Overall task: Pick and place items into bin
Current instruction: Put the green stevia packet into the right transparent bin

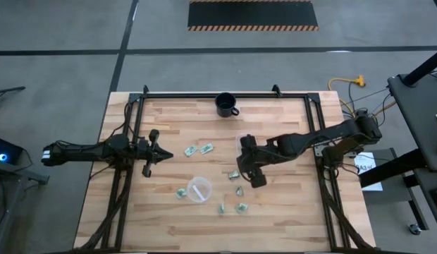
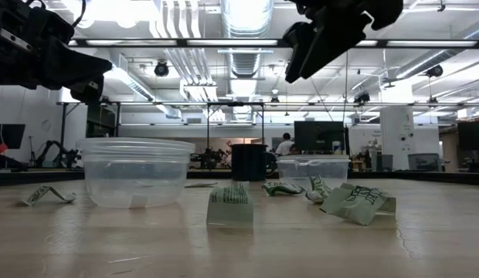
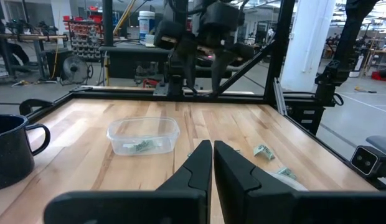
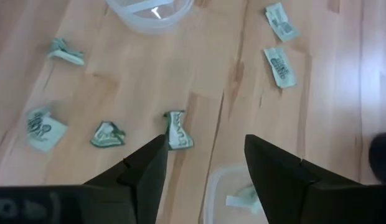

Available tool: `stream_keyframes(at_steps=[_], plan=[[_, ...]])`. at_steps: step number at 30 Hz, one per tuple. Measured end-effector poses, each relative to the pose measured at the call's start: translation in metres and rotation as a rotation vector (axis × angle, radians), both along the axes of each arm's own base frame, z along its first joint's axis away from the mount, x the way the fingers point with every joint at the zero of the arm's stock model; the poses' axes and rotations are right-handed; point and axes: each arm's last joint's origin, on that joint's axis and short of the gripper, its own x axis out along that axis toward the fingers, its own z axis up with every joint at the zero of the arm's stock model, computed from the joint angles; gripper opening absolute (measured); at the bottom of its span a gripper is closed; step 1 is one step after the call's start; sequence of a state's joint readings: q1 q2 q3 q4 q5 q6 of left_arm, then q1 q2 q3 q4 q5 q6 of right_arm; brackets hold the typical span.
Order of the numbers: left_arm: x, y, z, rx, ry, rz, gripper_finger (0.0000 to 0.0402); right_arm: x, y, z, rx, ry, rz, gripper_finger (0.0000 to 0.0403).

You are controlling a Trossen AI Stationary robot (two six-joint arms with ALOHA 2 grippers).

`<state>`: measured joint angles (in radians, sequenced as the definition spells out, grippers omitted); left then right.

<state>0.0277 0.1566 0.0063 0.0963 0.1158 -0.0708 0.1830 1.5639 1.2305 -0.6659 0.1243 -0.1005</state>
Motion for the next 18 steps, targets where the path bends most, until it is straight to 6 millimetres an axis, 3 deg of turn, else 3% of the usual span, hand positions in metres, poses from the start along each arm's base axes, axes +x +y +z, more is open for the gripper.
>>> stream_keyframes(at_steps=[8,18], plan=[[0.0,0.0,0.0,0.0,0.0,0.0,0.0,0.0,0.001,0.014,0.058,0.014,0.007,0.0206],[0.0,0.0,0.0,0.0,0.0,0.0,0.0,-0.002,0.014,0.007,0.174,0.048,0.026,0.0206]])
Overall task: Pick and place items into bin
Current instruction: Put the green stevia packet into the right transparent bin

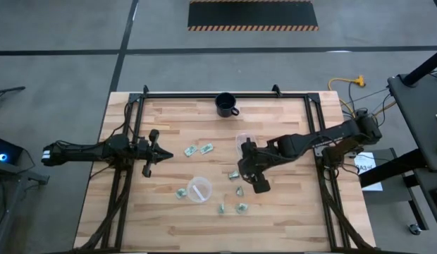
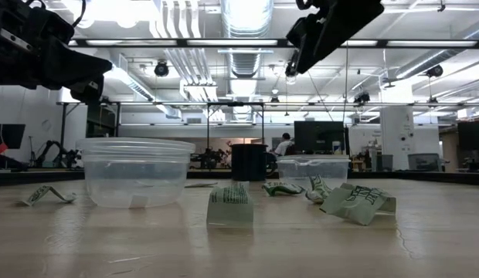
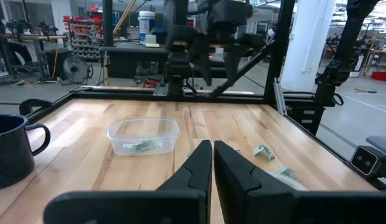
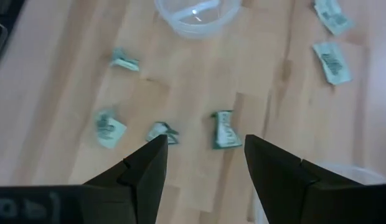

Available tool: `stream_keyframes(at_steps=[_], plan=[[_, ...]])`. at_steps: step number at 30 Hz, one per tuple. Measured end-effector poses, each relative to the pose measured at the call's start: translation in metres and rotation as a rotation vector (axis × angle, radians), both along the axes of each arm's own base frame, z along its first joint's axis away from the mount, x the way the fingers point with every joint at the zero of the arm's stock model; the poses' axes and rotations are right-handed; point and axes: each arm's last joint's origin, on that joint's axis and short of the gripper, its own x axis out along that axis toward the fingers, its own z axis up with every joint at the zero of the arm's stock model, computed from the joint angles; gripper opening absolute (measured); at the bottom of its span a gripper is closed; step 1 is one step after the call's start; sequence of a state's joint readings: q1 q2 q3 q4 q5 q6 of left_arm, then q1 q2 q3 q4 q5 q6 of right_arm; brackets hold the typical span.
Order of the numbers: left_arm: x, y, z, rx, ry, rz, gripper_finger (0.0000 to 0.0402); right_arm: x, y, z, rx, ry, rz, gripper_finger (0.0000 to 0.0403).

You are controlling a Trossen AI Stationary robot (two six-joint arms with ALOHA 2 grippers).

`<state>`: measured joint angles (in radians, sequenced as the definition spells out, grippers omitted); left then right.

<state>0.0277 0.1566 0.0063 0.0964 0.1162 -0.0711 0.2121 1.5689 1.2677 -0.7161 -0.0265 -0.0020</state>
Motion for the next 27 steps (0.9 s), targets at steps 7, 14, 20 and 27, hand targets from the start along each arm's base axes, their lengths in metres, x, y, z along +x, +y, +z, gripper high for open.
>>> stream_keyframes(at_steps=[7,14,20,27], plan=[[0.0,0.0,0.0,0.0,0.0,0.0,0.0,0.0,0.017,-0.007,0.051,-0.046,-0.009,0.0206],[0.0,0.0,0.0,0.0,0.0,0.0,0.0,-0.005,0.035,-0.02,0.095,-0.069,-0.001,0.0206],[0.0,0.0,0.0,0.0,0.0,0.0,0.0,-0.009,0.037,-0.041,0.129,-0.081,-0.031,0.0205],[0.0,0.0,0.0,0.0,0.0,0.0,0.0,-0.011,0.036,-0.059,0.145,-0.127,-0.03,0.0205]])
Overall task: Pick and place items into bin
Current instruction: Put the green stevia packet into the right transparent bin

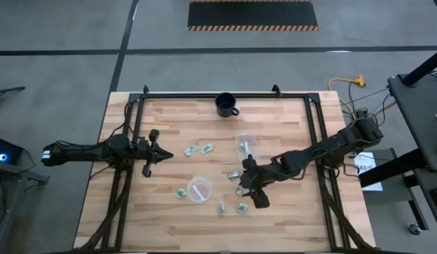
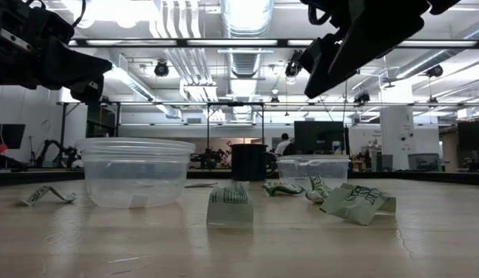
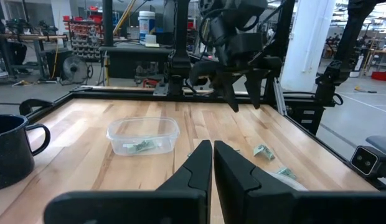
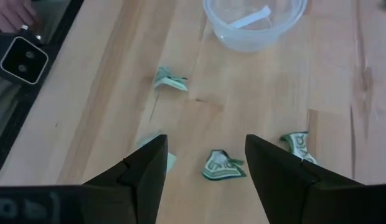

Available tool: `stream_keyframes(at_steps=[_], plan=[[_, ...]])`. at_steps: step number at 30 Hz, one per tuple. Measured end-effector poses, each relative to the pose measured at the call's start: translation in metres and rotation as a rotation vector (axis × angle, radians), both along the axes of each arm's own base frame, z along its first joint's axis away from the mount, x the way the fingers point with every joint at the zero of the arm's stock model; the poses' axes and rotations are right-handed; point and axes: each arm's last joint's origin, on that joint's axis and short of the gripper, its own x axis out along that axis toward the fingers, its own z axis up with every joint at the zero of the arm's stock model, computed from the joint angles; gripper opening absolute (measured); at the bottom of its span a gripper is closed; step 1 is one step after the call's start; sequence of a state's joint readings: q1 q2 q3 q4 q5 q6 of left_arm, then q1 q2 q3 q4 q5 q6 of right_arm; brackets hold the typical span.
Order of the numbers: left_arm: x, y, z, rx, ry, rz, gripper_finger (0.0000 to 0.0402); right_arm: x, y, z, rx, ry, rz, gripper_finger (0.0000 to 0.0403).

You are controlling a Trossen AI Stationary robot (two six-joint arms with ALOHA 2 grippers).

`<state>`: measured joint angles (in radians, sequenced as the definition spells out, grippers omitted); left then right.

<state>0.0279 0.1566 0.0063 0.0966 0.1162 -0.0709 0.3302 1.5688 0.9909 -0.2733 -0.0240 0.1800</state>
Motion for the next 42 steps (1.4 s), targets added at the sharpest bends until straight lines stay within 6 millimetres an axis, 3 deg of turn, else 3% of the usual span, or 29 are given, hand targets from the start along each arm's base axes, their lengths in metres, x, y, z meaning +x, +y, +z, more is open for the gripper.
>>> stream_keyframes(at_steps=[5,13,19,23,34,42], plan=[[0.0,0.0,0.0,0.0,0.0,0.0,0.0,0.004,0.001,-0.008,-0.006,0.011,0.002,0.0205],[0.0,0.0,0.0,0.0,0.001,0.0,0.0,0.032,0.015,-0.027,-0.076,0.139,0.05,0.0205],[0.0,0.0,0.0,0.0,0.001,0.0,0.0,0.044,0.02,-0.027,-0.193,0.259,-0.058,0.0205],[0.0,0.0,0.0,0.0,0.001,0.0,0.0,0.051,0.023,-0.028,-0.163,0.292,-0.11,0.0205],[0.0,0.0,0.0,0.0,0.001,0.0,0.0,0.053,0.025,-0.055,-0.148,0.409,-0.133,0.0206],[0.0,0.0,0.0,0.0,0.002,0.0,0.0,0.052,0.024,-0.063,-0.195,0.434,-0.15,0.0205]])
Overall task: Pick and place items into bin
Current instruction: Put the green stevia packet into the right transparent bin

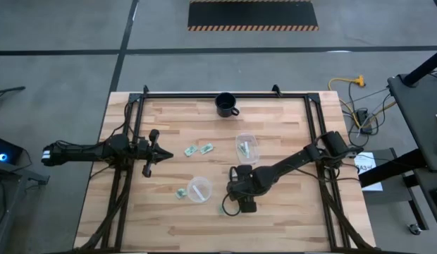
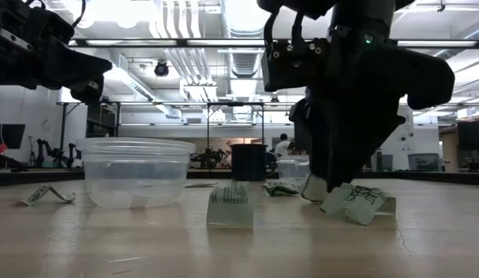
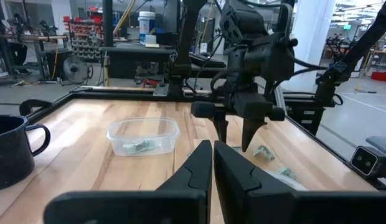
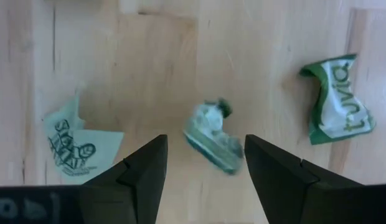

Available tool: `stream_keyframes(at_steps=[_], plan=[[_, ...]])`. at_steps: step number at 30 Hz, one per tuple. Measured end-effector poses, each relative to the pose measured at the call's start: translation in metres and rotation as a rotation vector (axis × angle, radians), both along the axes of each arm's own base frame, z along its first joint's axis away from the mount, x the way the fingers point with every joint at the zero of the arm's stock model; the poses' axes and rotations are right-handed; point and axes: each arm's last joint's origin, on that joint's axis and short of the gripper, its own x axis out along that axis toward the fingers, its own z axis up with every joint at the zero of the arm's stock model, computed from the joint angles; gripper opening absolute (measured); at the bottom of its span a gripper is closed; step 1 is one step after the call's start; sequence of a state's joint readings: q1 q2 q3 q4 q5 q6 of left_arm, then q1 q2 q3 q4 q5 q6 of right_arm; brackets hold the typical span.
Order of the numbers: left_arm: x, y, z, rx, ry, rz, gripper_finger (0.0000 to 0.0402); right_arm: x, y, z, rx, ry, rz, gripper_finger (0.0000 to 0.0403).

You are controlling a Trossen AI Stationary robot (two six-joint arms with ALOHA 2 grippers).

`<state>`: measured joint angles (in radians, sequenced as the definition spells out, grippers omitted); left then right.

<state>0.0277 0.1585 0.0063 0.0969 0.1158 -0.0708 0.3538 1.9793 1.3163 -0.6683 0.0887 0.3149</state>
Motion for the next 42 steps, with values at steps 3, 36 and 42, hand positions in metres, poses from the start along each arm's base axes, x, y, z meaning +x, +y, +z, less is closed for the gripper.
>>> stream_keyframes(at_steps=[3,36,42], plan=[[0.0,0.0,0.0,0.0,-0.002,0.0,0.0,-0.001,-0.001,-0.001,-0.005,0.011,-0.003,0.0205],[0.0,0.0,0.0,0.0,-0.002,0.0,0.0,0.002,0.001,0.009,-0.114,-0.004,0.491,0.0206],[0.0,0.0,0.0,0.0,-0.001,0.0,0.0,0.005,0.0,0.01,-0.131,-0.034,0.548,0.0206]])
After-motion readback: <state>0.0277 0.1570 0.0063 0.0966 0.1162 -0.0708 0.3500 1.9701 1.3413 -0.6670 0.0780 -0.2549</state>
